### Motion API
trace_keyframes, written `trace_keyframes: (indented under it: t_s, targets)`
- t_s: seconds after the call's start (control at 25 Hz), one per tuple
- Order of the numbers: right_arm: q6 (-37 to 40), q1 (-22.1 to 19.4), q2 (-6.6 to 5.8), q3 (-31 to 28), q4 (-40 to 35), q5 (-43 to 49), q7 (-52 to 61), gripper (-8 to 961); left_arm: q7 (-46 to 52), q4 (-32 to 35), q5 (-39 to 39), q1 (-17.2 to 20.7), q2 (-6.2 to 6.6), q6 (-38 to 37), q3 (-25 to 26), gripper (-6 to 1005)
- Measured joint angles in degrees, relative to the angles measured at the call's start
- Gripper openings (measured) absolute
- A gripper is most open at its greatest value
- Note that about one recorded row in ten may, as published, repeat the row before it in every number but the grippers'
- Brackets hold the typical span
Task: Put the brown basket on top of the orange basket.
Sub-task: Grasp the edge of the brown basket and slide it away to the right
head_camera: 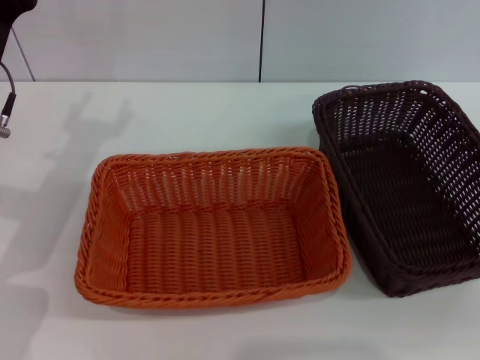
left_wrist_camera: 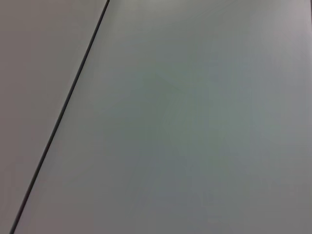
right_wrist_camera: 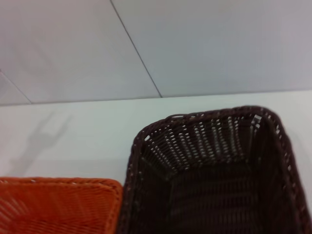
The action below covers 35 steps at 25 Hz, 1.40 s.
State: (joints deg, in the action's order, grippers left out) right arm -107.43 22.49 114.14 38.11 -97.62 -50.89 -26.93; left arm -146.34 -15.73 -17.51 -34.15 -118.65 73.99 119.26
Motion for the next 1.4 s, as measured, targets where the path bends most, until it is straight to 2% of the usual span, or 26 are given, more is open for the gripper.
trace_keyframes:
  t_s: [0.2,0.44,0.84,1.4]
  targets:
    - [-0.2,-2.6,1.25,1.6,0.4,-3.5,5.2,706,-0.1,0.0,0.1,-0.1,0.08,-0.4,0.0,838]
    - [-0.4,-4.8,1.29,4.9,1.5,-4.1,6.4,706,-0.1,-0.4,0.1,-0.1,0.3,-1.4,0.0,838]
    - [-0.6,-7.0,0.61,8.5,6.0,-4.2,6.0,706,-0.2,-0.1,0.1,-0.9,0.29,-3.4,1.2,838]
    - [-0.8,-8.8,-0.18,12.9,6.5,-5.8,6.3,706,-0.2,-0.3,0.1,-1.1,0.3,-3.9,1.3,837]
